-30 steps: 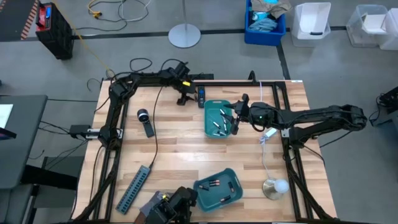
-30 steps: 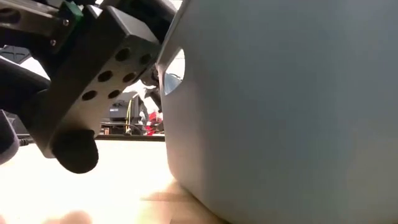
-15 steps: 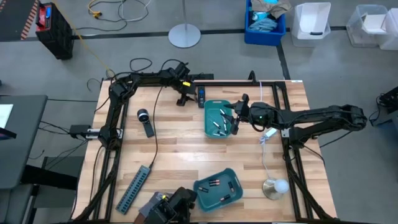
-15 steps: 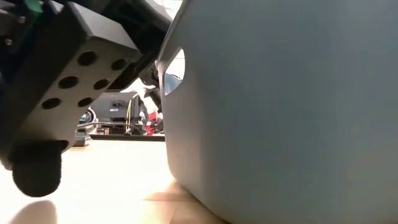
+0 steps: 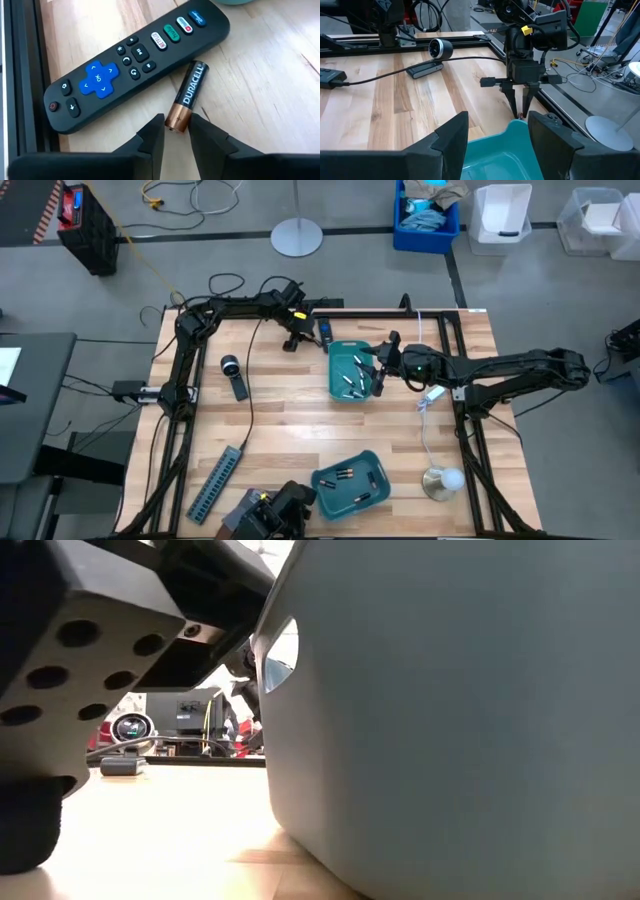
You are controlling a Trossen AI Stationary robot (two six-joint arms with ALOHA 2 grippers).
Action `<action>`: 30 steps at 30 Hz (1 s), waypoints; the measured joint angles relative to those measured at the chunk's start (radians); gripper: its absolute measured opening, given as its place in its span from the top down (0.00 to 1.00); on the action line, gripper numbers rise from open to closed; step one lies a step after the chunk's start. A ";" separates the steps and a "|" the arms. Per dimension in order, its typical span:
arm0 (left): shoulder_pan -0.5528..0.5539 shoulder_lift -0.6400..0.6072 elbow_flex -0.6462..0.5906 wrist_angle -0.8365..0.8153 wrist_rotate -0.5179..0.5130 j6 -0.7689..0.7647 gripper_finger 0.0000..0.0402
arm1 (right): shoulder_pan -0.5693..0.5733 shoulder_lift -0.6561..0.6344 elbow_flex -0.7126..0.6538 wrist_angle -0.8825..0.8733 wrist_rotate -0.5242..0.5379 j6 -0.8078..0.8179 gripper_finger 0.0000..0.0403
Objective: Sort batteries
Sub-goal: Put the black battery into the blue bin
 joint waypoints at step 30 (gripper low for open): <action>0.000 -0.003 0.000 -0.082 0.018 0.003 0.92 | 0.000 0.000 0.000 -0.005 0.000 0.000 0.45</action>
